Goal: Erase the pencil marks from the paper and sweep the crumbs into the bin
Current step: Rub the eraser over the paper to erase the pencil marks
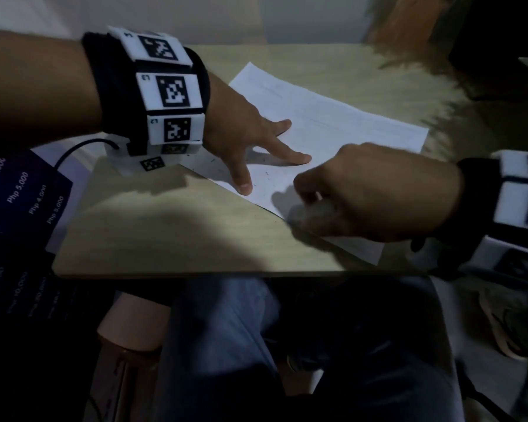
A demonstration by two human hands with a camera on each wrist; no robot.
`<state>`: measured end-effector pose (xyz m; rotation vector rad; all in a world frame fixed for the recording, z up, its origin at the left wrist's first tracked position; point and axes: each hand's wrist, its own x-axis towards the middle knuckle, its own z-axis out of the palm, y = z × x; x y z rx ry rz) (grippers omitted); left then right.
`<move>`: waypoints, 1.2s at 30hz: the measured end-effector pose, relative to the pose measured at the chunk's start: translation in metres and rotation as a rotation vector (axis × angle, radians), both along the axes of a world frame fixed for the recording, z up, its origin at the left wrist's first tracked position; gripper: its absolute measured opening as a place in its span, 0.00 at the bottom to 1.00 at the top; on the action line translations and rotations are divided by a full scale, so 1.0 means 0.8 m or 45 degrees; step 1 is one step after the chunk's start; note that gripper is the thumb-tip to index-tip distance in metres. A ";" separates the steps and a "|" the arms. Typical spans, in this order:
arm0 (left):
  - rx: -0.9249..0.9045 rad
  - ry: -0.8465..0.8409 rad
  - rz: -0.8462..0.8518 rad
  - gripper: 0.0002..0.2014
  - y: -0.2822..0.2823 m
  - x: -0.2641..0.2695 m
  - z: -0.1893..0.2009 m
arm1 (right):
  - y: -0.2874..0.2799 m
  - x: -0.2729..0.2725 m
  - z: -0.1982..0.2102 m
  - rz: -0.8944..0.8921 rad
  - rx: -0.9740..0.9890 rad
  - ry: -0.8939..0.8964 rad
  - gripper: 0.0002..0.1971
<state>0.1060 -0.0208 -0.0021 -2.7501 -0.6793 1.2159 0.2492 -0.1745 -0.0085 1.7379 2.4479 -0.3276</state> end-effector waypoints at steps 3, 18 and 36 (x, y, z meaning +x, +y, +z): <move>0.010 0.009 0.009 0.46 0.000 0.001 0.001 | 0.017 0.009 0.008 -0.057 -0.118 0.054 0.21; -0.003 0.005 0.004 0.47 -0.002 0.001 0.001 | 0.026 0.016 -0.007 -0.112 0.125 -0.002 0.17; -0.026 -0.017 -0.010 0.47 0.001 0.004 0.003 | 0.028 0.023 0.007 -0.157 0.050 -0.036 0.21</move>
